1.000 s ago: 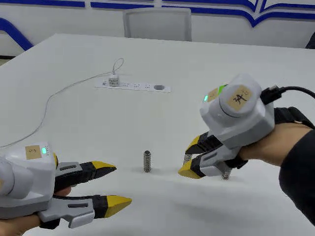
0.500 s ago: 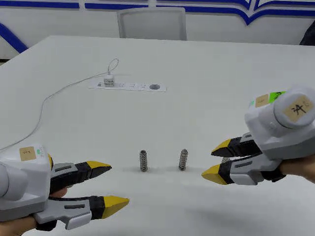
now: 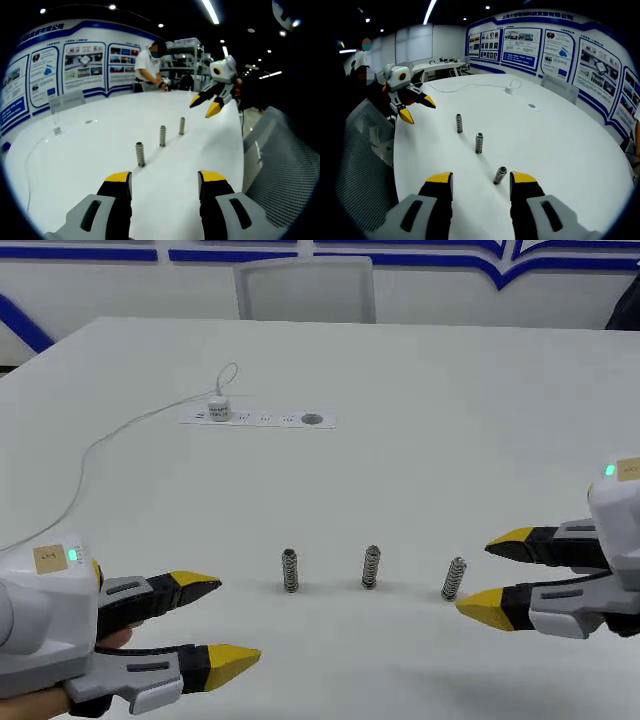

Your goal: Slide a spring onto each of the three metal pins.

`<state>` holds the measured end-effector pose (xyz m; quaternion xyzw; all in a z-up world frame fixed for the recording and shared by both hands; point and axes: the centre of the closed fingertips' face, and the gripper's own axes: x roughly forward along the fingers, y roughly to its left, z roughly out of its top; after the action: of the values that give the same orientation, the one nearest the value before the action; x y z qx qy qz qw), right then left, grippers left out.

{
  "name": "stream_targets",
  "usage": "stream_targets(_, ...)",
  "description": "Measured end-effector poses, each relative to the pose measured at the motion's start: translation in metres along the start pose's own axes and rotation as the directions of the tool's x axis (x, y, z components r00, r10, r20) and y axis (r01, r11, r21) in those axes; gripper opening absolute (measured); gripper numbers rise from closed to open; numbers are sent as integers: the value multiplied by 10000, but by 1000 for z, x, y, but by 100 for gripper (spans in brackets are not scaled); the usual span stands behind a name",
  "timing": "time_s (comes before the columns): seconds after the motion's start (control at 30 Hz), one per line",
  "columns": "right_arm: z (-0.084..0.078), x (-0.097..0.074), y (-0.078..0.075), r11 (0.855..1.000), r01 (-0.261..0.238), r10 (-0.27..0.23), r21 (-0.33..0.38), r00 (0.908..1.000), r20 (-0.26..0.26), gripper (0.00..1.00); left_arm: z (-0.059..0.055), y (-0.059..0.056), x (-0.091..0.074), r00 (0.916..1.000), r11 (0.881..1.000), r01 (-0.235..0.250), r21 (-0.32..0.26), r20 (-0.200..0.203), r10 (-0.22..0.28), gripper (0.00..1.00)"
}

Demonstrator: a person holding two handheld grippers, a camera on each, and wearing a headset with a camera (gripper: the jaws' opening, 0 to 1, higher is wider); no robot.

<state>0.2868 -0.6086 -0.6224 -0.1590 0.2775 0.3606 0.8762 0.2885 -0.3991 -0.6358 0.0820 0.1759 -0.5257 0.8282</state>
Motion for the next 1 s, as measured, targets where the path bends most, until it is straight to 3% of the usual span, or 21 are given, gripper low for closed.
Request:
stream_targets(0.27, -11, -7, -8, 9992, 220, -241, 338, 9976, 647, 52, -3, 1, 2, 10000, 10000, 24, -96, -12, -25, 56)
stream_targets(0.73, -22, -18, -12, 9928, 734, -821, 945, 9924, 920, 57, -8, 6, 2, 10000, 9997, 24, -241, 29, -24, 58)
stream_targets(1.0, -27, -20, -10, 9897, 866, -972, 1141, 9912, 902, 59, -5, 10, 3, 10000, 9996, 20, -275, 95, -17, 58)
